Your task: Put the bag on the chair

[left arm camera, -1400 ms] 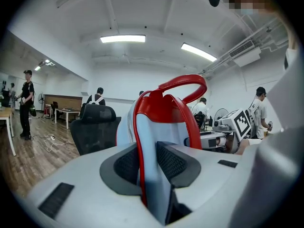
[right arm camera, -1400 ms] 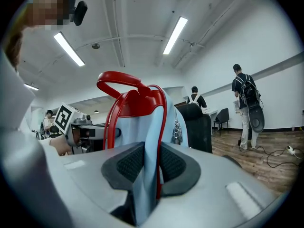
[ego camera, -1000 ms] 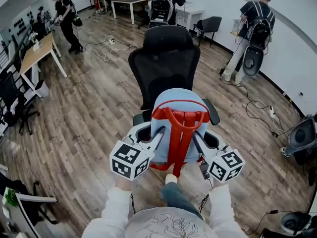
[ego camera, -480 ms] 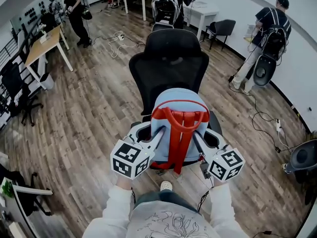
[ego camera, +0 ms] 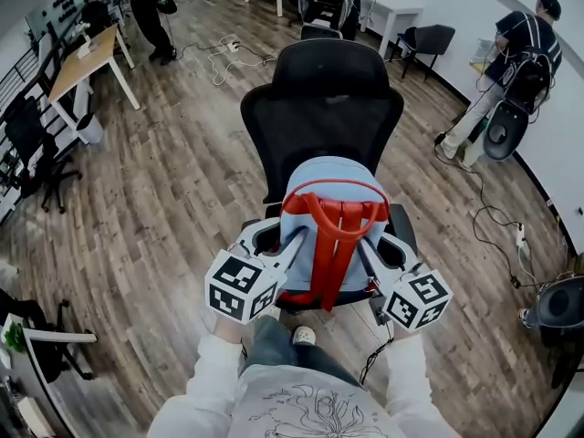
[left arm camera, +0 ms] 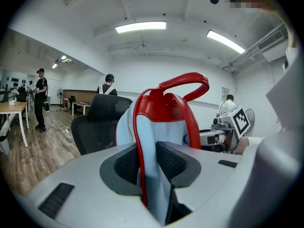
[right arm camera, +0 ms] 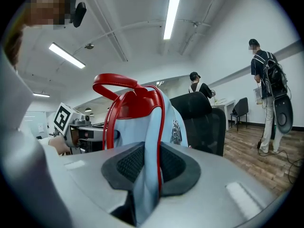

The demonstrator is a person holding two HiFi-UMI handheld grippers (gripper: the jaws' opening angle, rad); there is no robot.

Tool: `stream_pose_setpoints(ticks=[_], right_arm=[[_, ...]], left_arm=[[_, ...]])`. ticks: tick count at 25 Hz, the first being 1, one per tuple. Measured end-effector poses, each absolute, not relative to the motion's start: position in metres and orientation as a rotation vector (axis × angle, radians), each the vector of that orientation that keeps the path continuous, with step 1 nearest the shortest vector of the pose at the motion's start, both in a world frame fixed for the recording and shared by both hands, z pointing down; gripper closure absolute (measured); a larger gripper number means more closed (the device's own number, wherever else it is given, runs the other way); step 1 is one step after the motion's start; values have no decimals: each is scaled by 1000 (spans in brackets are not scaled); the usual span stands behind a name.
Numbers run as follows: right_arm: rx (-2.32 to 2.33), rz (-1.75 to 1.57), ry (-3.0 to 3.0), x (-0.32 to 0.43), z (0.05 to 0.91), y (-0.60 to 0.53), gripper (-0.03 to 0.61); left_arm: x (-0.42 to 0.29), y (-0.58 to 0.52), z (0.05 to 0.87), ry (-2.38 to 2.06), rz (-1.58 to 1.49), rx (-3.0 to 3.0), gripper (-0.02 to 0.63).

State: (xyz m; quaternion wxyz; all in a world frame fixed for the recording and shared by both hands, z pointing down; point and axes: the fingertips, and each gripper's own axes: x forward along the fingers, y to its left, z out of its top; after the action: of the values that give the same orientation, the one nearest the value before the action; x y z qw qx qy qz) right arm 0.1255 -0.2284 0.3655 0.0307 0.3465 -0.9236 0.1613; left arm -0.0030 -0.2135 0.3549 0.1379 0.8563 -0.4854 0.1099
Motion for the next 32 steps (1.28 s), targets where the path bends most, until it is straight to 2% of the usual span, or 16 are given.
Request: stream_pose_setpoints(ticks=[16, 32], right_arm=[[1150, 663, -2625, 88, 467, -305, 486], [1233, 875, -2339, 115, 594, -352, 486]], left_arm=[[-42, -301, 456, -1163, 501, 2413, 512], [-13, -368, 584, -880, 741, 2358, 515]])
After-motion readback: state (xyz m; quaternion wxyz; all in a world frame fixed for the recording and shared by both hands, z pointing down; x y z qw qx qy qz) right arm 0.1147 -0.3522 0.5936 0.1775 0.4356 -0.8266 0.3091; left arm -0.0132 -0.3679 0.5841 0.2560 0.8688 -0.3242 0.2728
